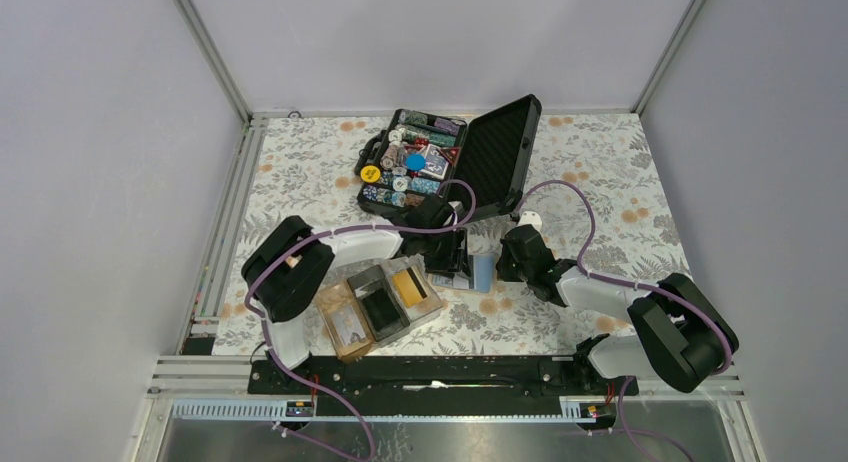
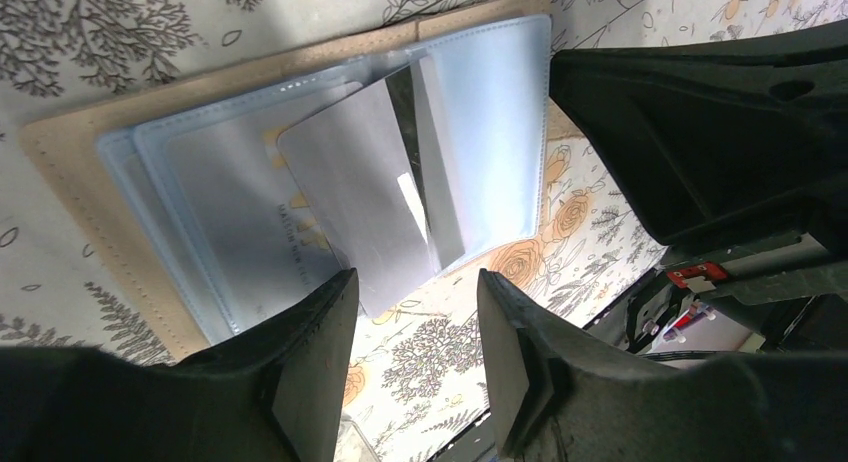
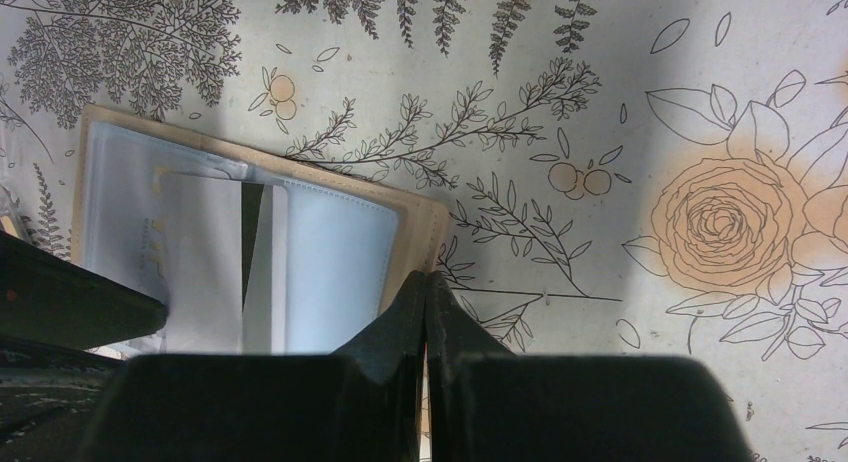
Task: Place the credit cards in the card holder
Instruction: Insert the credit card into the card holder.
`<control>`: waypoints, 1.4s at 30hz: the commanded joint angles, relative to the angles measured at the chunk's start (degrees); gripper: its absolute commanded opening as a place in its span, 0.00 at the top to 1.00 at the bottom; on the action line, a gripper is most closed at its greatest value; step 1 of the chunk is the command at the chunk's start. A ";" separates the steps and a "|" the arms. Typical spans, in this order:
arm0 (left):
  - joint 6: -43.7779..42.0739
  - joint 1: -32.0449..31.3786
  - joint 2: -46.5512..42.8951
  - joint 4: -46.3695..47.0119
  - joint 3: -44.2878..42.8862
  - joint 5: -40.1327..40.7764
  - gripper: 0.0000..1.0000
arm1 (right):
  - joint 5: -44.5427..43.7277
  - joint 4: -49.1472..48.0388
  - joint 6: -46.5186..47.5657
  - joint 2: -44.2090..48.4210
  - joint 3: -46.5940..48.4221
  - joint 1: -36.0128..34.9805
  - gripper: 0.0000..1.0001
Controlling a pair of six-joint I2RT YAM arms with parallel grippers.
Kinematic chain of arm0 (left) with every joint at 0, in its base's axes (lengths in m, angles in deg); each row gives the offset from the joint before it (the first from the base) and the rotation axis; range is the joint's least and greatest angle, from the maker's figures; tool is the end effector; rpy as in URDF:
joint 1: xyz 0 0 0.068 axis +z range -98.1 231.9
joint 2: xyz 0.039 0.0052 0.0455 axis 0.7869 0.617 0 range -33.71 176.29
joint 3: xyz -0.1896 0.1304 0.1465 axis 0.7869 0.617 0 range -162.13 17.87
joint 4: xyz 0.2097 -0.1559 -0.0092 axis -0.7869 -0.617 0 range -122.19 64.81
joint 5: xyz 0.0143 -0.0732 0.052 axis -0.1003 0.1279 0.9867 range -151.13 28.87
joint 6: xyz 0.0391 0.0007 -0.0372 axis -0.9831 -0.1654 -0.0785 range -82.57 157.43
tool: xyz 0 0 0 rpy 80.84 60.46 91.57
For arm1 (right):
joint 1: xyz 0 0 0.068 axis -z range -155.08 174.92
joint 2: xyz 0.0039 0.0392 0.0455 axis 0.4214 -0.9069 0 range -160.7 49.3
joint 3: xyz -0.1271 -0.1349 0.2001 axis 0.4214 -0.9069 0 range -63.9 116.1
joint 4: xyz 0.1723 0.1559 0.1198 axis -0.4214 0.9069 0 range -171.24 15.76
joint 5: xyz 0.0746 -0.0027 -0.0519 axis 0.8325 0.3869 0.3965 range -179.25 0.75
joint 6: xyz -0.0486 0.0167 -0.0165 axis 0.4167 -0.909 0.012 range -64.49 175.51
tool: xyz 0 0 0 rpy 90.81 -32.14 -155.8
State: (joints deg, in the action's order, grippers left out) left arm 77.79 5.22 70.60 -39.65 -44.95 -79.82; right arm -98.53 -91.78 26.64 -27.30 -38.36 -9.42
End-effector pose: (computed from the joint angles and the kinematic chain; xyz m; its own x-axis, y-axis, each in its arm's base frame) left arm 0.2447 -0.2761 0.1626 -0.9591 0.1231 -0.2547 0.2509 0.7861 -0.5649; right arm 0.2034 0.1321 0.1464 -0.6897 0.1057 -0.7163 -0.1400 0.9511 0.2752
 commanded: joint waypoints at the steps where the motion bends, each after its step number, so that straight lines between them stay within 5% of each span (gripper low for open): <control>1: 1.54 -1.19 1.30 2.65 -2.54 -0.20 0.50 | 1.41 1.15 1.44 0.47 1.98 0.16 1.00; 20: 4.03 -2.90 3.17 11.01 -2.77 1.01 0.51 | -0.40 4.82 0.62 4.99 2.15 0.19 1.00; 42: 2.09 -2.94 -1.34 1.93 -0.78 15.57 0.38 | 0.18 6.91 -1.30 5.90 2.83 0.16 0.97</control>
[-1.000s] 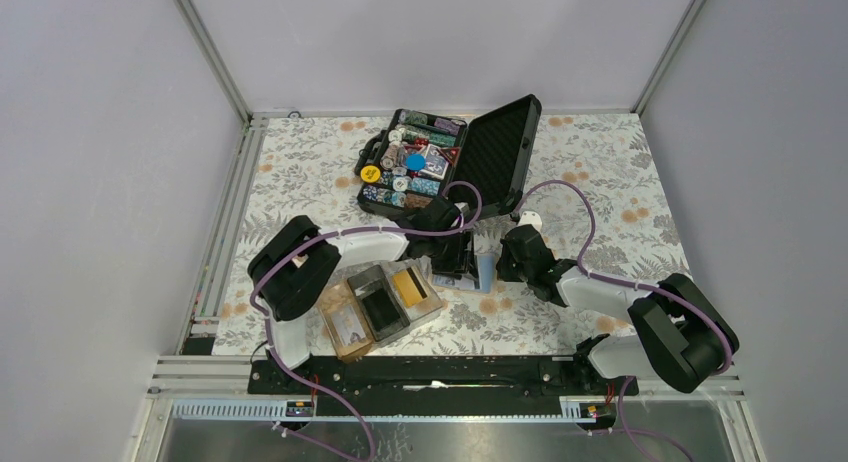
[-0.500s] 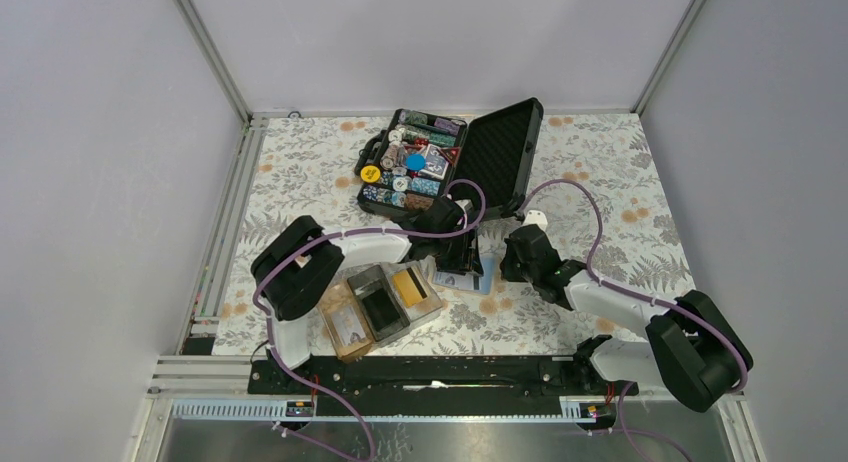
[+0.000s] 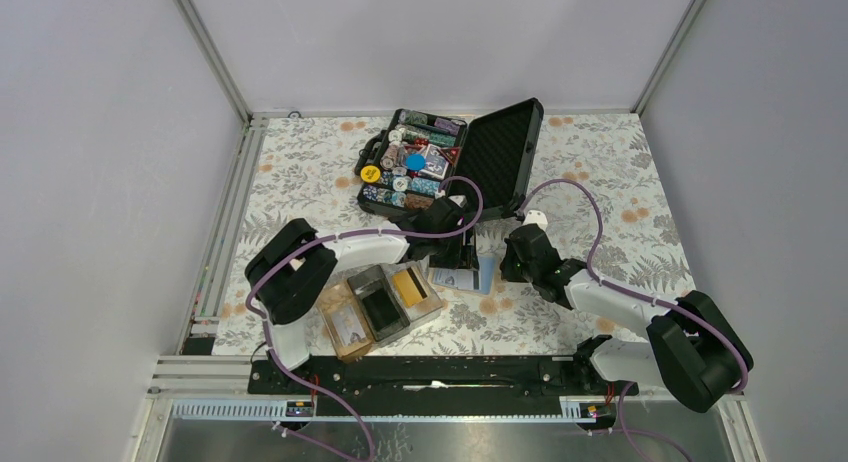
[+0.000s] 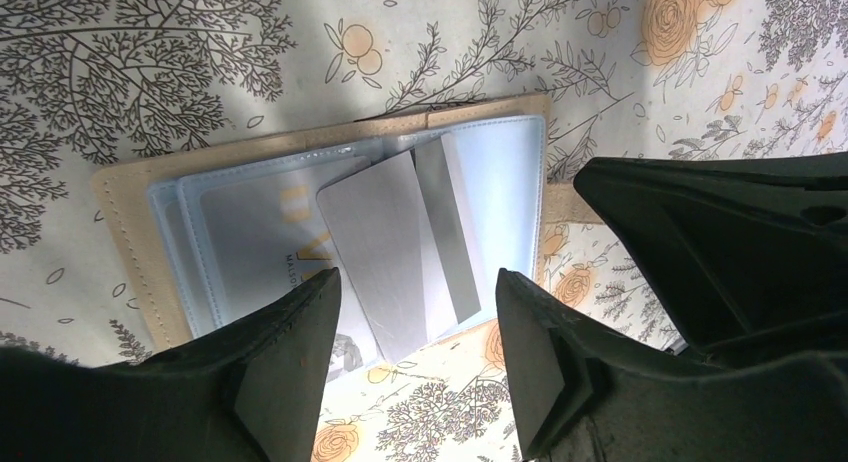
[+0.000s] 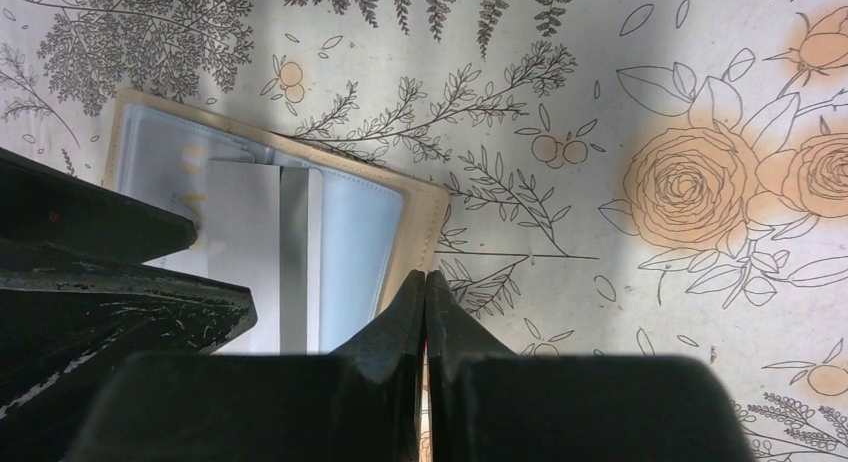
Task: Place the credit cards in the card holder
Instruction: Insert the credit card into the card holder.
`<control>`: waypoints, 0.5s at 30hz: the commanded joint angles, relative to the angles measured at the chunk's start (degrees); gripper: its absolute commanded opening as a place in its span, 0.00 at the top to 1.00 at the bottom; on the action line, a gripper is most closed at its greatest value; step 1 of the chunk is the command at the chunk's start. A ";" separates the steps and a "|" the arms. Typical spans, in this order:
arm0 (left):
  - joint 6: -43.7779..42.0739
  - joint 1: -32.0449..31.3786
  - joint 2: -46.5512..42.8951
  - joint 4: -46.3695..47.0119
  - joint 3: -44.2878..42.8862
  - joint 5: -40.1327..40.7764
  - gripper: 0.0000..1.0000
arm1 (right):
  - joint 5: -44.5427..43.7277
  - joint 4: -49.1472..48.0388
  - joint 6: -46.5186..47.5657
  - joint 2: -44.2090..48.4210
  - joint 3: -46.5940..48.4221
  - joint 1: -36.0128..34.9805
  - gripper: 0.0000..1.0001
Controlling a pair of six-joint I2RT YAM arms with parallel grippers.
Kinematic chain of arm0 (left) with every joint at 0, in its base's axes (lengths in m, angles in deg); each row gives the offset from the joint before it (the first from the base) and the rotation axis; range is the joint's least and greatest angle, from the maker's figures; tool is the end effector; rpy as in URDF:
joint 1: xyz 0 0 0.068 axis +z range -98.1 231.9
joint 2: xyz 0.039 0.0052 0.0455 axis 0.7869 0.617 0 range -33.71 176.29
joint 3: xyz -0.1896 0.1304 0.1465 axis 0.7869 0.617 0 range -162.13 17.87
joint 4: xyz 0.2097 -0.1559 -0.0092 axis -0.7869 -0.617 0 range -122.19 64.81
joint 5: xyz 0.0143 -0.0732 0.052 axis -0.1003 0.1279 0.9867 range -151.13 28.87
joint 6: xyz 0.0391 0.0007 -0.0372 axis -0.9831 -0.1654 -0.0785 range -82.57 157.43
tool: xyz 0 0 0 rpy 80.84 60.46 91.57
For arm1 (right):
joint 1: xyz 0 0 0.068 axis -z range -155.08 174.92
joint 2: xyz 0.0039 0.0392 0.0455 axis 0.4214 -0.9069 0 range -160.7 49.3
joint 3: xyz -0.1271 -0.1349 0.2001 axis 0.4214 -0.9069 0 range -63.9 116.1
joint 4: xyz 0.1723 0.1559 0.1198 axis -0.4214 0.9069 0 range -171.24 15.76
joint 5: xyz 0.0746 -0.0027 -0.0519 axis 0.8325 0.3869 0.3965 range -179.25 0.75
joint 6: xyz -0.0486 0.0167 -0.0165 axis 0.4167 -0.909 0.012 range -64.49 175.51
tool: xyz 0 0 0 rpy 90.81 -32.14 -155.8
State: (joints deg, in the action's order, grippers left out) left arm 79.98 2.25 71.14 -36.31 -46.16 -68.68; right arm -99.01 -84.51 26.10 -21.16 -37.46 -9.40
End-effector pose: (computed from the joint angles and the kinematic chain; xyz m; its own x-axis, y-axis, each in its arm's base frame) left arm 0.2423 -0.2923 0.1678 -0.9219 0.0499 -0.3842 0.2506 0.8331 -0.4931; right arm 0.1952 0.1260 0.1638 -0.6904 0.1144 -0.7143 -0.1271 0.9529 0.2755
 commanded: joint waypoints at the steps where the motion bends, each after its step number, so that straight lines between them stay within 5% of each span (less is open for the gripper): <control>1: -0.17 0.00 -1.66 -1.26 0.33 4.37 0.38 | 0.91 -0.56 -0.93 -0.36 1.88 0.16 0.96; 15: 1.71 0.01 1.50 6.76 1.45 -0.95 0.37 | 1.94 -2.27 -2.26 -2.35 1.10 0.21 0.98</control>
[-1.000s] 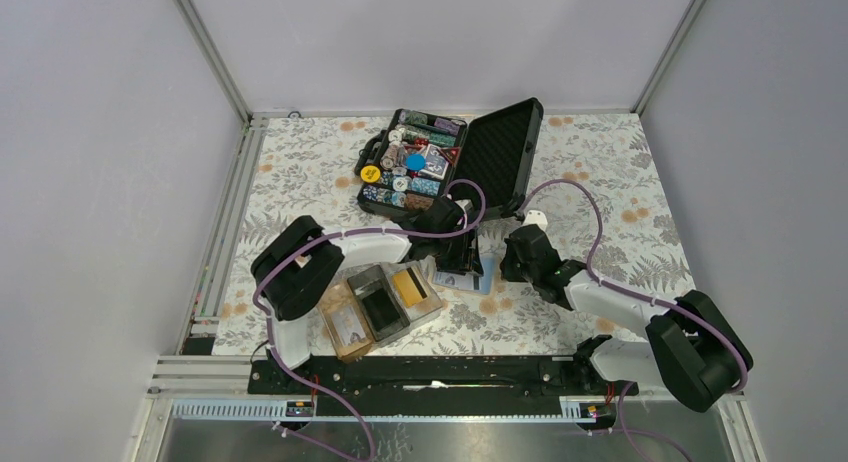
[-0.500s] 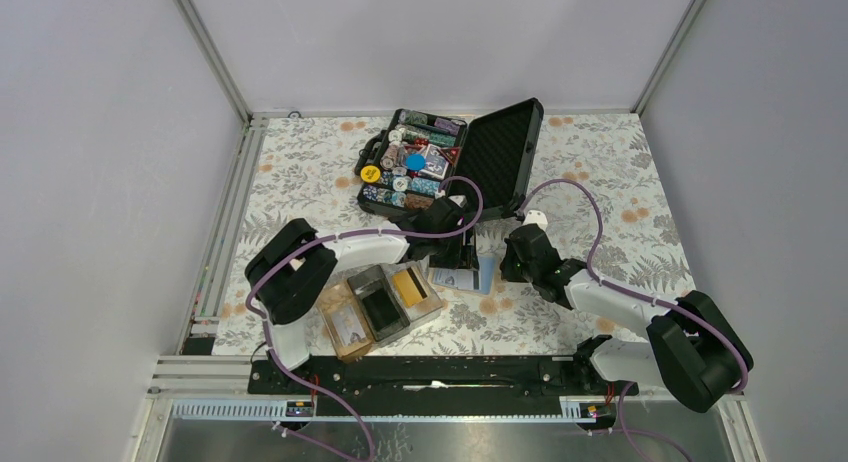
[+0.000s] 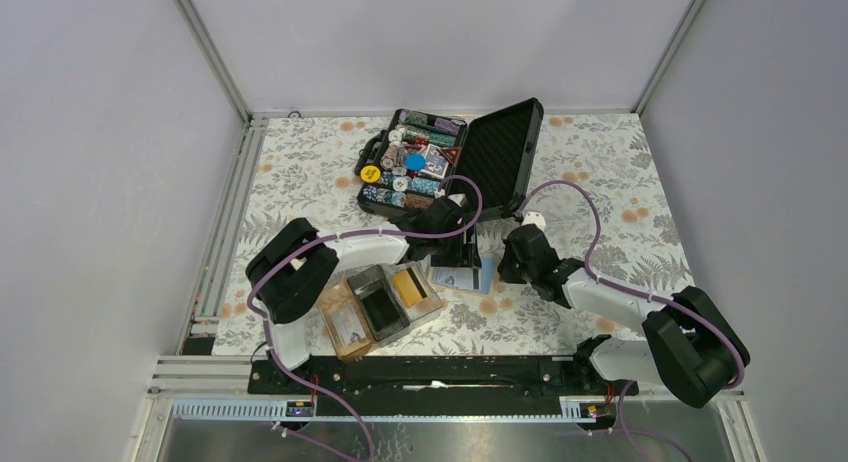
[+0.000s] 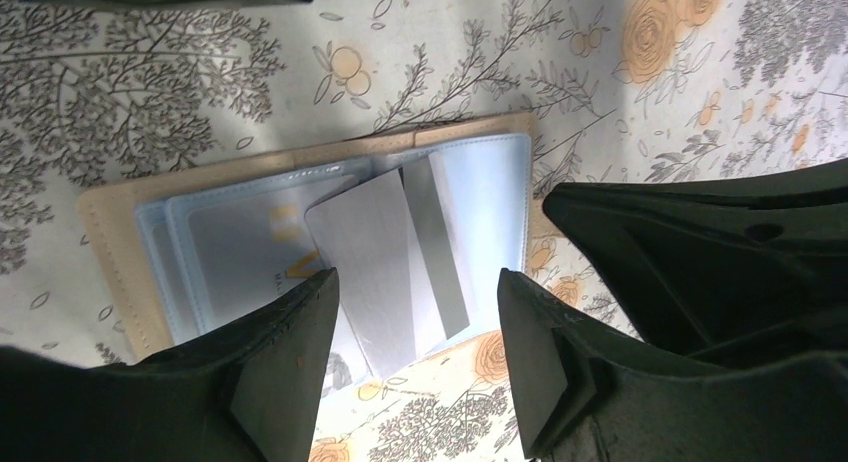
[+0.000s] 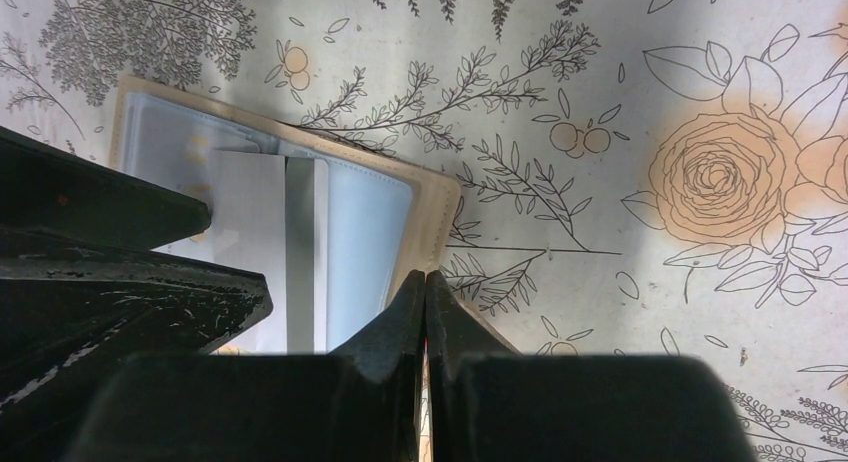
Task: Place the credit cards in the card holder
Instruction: Insert the credit card into the card holder.
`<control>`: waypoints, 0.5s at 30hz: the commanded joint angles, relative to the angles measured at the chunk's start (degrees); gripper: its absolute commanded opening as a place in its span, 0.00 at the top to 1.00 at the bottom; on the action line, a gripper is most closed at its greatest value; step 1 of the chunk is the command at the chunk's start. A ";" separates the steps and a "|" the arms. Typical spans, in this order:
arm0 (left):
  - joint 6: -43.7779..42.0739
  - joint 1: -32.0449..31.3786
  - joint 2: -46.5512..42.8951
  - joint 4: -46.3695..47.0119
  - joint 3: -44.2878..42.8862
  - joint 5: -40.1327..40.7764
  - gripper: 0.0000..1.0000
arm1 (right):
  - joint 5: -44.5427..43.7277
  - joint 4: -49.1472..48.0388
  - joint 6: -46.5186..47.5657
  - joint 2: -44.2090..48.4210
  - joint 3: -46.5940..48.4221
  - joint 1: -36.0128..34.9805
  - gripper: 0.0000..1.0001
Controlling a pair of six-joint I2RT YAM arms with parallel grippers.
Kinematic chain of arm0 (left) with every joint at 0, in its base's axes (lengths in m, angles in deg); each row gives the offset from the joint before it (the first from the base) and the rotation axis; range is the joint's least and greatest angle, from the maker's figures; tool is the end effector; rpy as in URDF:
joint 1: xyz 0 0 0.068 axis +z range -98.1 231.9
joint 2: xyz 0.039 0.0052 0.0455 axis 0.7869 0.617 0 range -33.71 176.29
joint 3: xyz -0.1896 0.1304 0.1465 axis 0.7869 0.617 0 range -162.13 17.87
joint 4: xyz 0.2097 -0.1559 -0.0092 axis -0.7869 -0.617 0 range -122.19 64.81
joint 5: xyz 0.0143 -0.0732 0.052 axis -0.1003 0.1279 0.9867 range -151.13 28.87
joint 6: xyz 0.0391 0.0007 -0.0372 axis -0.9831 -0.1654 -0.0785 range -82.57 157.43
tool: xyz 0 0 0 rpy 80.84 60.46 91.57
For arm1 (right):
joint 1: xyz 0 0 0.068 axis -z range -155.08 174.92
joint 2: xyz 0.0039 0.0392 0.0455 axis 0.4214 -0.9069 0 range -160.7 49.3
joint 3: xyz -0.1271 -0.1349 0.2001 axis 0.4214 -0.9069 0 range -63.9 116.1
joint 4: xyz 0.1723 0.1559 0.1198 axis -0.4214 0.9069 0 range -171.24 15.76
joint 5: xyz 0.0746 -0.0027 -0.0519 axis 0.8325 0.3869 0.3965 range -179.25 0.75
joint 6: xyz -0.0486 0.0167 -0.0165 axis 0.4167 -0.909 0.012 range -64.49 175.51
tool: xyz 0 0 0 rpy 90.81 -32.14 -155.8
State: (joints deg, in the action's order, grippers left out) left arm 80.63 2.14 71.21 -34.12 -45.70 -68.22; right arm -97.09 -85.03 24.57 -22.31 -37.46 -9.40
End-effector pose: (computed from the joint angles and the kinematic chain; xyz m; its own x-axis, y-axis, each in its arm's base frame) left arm 0.2430 -0.2939 0.1676 -0.9156 0.0305 -0.4009 0.2493 0.8253 -0.5066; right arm 0.1960 0.1280 0.1602 -0.7120 0.1305 -0.6900 -0.1260 0.9429 0.3084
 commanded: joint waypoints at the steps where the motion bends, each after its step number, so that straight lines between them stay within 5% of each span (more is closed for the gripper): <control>1: 1.21 0.10 1.55 5.14 1.11 -1.65 0.37 | 0.12 -1.94 -0.83 -1.55 1.07 0.15 0.98; 15: 2.29 -0.37 3.05 11.59 2.84 -5.08 0.37 | 3.78 -5.87 -2.80 -6.78 0.95 0.14 1.00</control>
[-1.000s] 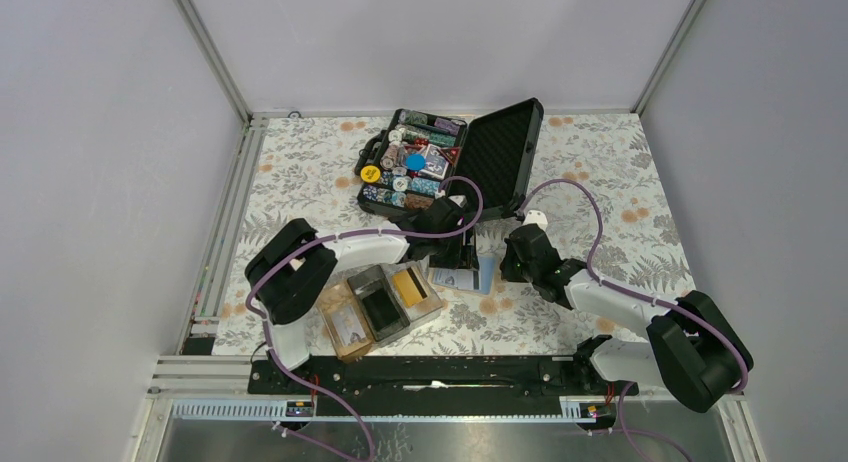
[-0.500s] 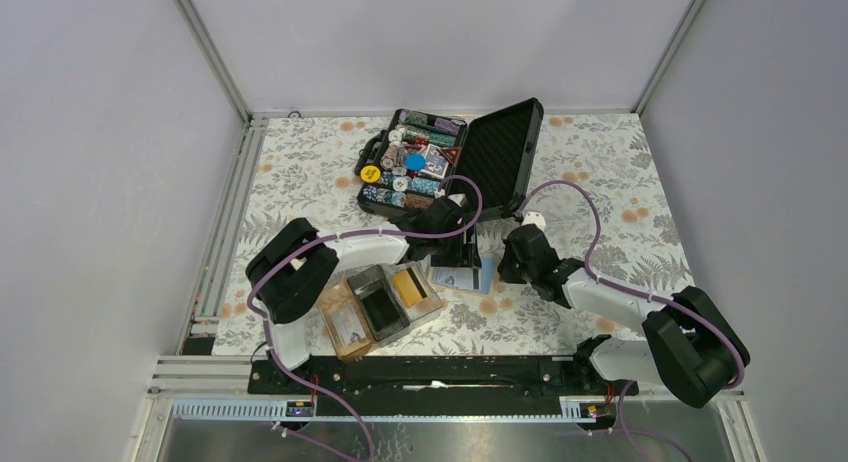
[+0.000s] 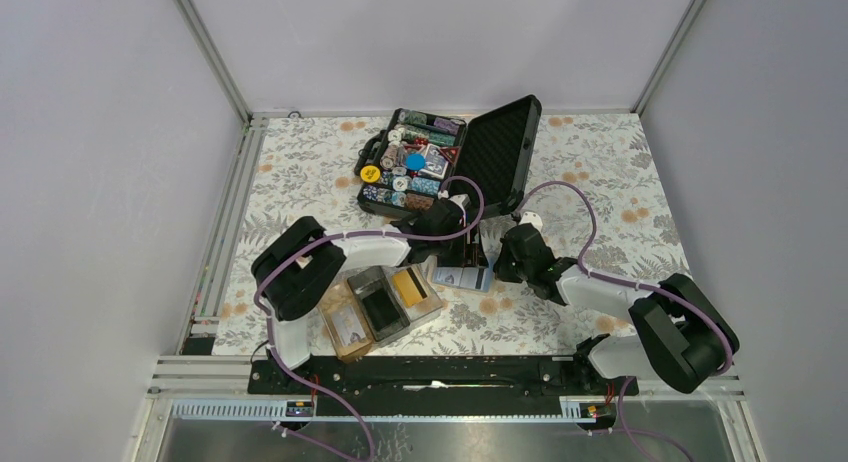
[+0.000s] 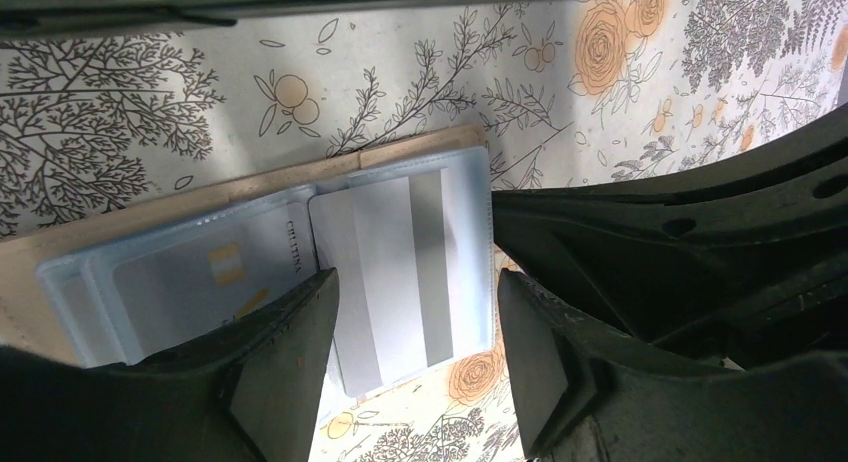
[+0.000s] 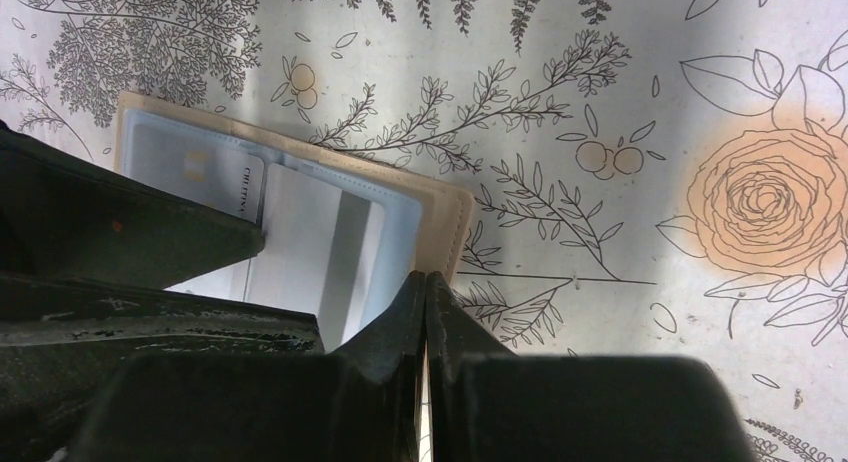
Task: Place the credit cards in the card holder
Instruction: Insert the credit card into the card holder.
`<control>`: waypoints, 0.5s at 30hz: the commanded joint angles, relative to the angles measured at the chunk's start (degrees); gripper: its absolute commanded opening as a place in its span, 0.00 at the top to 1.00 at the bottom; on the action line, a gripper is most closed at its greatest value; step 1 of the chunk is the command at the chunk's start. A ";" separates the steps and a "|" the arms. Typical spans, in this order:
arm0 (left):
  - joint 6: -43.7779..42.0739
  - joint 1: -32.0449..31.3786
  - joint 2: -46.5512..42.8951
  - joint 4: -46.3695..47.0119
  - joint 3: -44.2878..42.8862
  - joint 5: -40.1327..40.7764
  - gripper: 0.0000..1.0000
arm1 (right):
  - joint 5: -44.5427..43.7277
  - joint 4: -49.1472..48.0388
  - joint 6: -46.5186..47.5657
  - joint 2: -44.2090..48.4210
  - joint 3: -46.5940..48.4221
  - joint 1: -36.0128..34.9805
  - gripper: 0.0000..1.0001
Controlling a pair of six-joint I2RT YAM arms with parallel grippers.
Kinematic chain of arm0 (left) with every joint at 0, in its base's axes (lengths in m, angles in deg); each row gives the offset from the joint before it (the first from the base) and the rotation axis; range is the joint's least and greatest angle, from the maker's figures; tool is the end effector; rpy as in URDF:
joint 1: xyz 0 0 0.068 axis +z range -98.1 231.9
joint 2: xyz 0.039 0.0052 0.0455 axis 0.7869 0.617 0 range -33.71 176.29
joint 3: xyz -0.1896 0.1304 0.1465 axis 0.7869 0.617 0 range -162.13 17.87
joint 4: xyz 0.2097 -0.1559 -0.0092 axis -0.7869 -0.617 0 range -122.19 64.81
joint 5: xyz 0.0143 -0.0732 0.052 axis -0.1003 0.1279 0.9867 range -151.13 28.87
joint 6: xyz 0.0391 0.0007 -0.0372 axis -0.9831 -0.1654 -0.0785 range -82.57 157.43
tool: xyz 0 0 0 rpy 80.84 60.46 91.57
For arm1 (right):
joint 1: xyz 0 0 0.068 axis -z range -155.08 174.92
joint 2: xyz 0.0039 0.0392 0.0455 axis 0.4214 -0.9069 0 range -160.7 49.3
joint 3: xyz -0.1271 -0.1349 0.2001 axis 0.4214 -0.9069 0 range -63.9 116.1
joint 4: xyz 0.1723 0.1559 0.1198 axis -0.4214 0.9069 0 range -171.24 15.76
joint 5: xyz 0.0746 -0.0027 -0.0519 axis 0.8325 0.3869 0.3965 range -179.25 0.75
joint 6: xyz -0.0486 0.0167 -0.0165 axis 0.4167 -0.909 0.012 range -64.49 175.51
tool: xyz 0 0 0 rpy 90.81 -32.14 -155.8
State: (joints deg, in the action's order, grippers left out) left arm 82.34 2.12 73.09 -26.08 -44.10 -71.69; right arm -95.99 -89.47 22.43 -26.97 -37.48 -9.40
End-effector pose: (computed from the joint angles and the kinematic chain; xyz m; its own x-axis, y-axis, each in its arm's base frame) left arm 0.2459 -0.3008 0.1579 -0.9157 0.0081 -0.4019 0.2638 0.7663 -0.5858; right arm 0.2030 0.1336 0.1486 -0.7257 0.1607 -0.6690 -0.1092 0.9331 0.3426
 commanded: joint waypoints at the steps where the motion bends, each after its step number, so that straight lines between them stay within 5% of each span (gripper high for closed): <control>1: 0.70 -0.38 1.19 3.73 1.24 -1.72 0.38 | 2.65 -1.44 -0.61 -2.18 0.96 0.17 1.00; 15: 1.73 -0.83 -3.97 1.34 2.91 1.97 0.37 | 1.78 -1.18 -0.98 -1.74 0.55 0.14 1.00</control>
State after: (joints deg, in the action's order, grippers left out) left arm 84.59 1.70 72.63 -21.23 -41.55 -72.96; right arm -95.82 -89.97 22.14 -27.25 -37.48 -9.40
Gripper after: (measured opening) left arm 0.624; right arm 0.030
